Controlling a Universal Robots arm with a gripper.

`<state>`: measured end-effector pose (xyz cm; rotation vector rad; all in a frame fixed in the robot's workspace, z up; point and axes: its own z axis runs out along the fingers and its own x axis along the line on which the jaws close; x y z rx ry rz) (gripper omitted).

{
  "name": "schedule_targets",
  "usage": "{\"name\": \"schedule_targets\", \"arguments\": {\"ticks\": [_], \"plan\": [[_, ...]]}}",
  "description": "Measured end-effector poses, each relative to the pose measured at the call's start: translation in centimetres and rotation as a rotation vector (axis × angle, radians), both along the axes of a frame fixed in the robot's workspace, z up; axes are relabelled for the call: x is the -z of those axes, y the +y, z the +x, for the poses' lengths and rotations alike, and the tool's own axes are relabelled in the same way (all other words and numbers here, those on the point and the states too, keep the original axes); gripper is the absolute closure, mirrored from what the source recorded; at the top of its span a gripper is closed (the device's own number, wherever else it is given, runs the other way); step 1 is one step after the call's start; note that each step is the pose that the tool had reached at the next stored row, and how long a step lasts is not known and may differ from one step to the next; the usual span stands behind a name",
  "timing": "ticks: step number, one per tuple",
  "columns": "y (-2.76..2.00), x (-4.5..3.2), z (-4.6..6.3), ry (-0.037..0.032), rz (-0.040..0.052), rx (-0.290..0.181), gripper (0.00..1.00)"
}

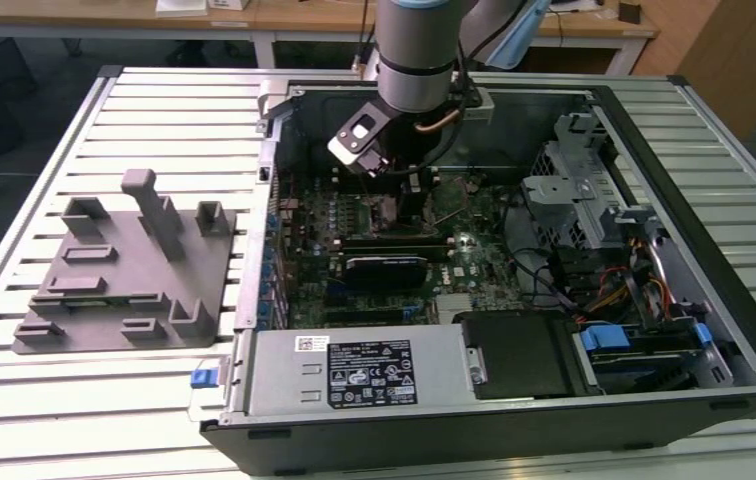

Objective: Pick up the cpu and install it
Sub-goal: 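Place the cpu into insertion slot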

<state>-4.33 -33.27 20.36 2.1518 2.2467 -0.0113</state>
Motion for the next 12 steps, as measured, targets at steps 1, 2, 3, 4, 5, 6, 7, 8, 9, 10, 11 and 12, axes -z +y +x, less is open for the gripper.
{"name": "schedule_targets", "arguments": {"ticks": [1, 2, 3, 4, 5, 6, 7, 8, 9, 10, 11, 12], "plan": [[0.00, 0.05, 0.01, 0.0000, 0.0000, 0.002, 0.47], [0.00, 0.11, 0.02, 0.0000, 0.0000, 0.003, 0.47], [0.00, 0.16, 0.02, 0.0001, 0.0000, 0.005, 0.47], [0.00, 0.22, 0.03, 0.0000, 0.0000, 0.007, 0.47], [0.00, 0.28, 0.03, 0.0000, 0.0000, 0.009, 0.47], [0.00, 0.34, 0.04, 0.0000, 0.0000, 0.010, 0.47], [0.00, 0.40, 0.04, 0.0000, 0.0000, 0.011, 0.47], [0.00, 0.45, 0.04, 0.0000, -0.0001, 0.012, 0.47], [0.00, 0.50, 0.04, 0.0000, 0.0000, 0.012, 0.47], [0.00, 0.54, 0.04, 0.0001, -0.0001, 0.013, 0.47], [0.00, 0.58, 0.04, 0.0001, -0.0001, 0.013, 0.47], [0.00, 0.62, 0.04, 0.0001, -0.0001, 0.014, 0.47]]}}
